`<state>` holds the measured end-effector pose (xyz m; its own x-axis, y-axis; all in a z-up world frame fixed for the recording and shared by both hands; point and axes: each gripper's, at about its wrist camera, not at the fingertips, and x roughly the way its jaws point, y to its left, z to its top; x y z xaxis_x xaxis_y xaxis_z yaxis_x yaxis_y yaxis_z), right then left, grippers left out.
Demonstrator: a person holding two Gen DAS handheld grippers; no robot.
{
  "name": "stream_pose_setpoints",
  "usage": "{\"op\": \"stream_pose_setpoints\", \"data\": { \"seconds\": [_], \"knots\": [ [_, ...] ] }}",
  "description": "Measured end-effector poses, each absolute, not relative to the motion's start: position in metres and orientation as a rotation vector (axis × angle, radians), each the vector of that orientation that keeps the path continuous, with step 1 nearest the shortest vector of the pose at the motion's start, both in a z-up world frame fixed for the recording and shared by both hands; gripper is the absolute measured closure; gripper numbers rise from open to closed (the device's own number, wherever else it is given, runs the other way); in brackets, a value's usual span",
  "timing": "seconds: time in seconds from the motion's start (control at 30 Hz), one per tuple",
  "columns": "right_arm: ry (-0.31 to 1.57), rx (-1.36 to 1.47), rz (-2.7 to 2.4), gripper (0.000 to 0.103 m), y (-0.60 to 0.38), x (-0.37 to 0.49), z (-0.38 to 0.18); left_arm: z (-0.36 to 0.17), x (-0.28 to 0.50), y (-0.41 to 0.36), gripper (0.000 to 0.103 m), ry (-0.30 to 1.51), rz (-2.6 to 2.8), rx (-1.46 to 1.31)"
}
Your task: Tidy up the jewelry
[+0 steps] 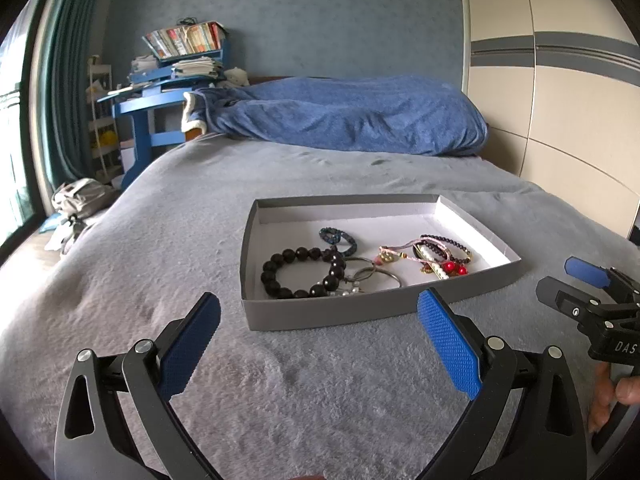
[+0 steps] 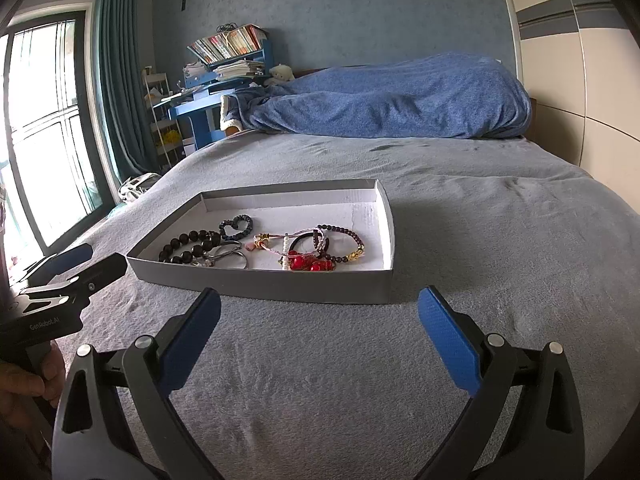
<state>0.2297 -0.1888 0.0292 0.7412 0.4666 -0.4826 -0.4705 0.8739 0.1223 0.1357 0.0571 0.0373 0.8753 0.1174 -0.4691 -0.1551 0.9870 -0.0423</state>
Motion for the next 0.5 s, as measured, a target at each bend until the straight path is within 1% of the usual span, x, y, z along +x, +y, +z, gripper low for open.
{"op": "stream_pose_setpoints", "data": {
  "seconds": [0.5],
  "knots": [
    [0.530,-0.007,0.514,0.006,-0.1875,0.2296,0.0284,0.0350,0.1378,0.0557,0.005,0.497,0.136,-0.082]
  ]
}}
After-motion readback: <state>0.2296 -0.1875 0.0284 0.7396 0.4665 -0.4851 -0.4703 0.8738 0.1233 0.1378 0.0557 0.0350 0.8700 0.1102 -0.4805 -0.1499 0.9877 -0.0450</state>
